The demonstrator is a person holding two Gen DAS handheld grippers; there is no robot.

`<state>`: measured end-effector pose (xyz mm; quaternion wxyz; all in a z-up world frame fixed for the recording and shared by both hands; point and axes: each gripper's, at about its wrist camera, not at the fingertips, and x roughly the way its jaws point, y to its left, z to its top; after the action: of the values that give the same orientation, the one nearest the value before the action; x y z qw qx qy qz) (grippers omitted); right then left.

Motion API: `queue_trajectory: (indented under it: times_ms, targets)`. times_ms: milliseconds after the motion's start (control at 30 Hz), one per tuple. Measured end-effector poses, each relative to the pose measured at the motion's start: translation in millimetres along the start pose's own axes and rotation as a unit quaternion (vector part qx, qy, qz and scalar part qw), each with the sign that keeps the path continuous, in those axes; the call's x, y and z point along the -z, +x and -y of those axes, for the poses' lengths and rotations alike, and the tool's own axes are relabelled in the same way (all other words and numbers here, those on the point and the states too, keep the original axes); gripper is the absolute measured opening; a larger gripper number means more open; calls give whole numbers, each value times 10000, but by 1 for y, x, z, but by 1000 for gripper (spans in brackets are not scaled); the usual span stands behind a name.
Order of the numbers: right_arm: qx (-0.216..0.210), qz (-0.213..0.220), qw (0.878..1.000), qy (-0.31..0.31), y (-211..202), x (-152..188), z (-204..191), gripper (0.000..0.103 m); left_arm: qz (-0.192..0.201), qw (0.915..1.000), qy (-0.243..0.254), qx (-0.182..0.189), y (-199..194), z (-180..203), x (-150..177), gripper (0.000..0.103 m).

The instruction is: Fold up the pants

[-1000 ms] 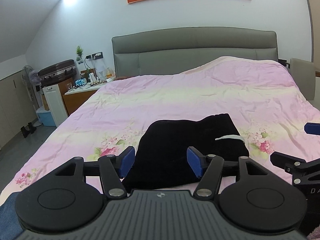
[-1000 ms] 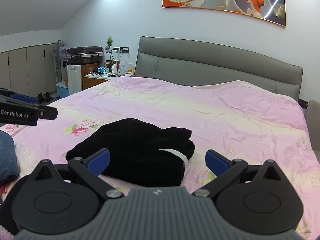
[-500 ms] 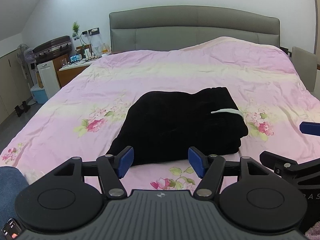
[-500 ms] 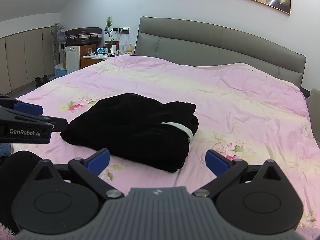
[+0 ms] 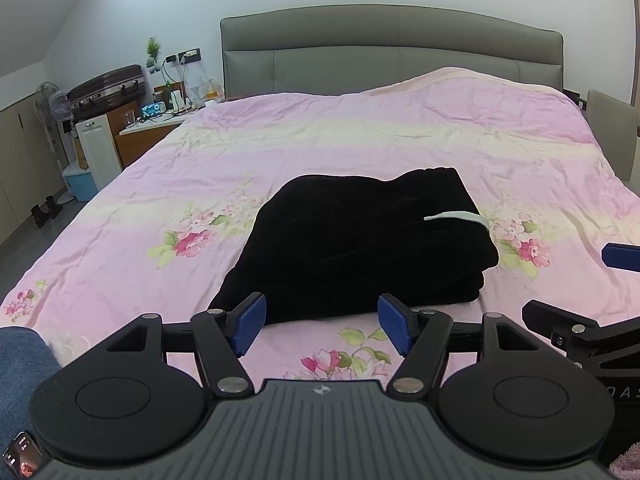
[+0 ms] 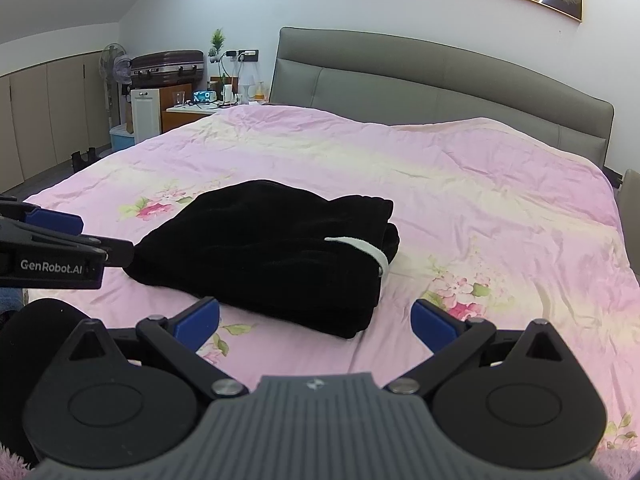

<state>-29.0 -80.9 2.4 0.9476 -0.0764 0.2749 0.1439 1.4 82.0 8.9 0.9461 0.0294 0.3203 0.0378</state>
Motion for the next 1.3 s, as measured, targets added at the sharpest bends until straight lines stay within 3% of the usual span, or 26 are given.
queue_trajectory:
  times_ms: [1300]
  targets:
    - [-3, 25, 10000, -32, 0, 1, 2, 98, 54, 10000, 45, 37, -4, 4, -4, 78]
